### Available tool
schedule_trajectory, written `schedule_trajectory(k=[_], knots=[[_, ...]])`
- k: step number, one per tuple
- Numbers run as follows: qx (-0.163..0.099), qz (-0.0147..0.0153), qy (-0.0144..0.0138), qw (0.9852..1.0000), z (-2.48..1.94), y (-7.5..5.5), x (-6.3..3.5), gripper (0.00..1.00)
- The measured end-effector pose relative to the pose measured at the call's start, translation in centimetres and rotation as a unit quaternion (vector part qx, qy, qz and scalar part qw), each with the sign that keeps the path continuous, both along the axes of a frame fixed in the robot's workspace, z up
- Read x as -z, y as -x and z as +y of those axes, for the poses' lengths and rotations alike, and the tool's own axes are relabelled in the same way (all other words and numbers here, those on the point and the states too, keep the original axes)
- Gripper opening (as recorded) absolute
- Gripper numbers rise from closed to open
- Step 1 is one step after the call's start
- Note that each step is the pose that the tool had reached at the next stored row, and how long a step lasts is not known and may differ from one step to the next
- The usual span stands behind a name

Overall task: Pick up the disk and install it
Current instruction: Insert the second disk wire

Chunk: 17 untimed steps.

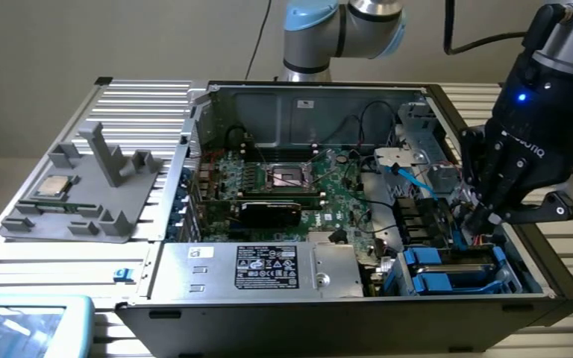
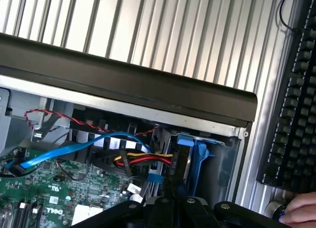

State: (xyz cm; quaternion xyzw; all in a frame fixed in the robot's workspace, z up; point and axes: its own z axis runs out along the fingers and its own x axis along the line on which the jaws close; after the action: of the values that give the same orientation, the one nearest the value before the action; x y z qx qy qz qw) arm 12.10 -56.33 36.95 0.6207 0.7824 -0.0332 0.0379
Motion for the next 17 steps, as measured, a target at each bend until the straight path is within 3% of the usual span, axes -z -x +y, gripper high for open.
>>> schedule_trajectory(k=[6,11,14,17], knots=[[-0.054,0.0,0.0,0.9985,0.0,0.0,0.0,0.11],[-0.099,0.0,0.0,0.9951,0.0,0.0,0.01,0.11],[-0.127,0.0,0.0001,0.9919,0.0,0.0,0.01,0.11],[-0.131,0.0,0.0002,0.9914,0.0,0.0,0.01,0.11]])
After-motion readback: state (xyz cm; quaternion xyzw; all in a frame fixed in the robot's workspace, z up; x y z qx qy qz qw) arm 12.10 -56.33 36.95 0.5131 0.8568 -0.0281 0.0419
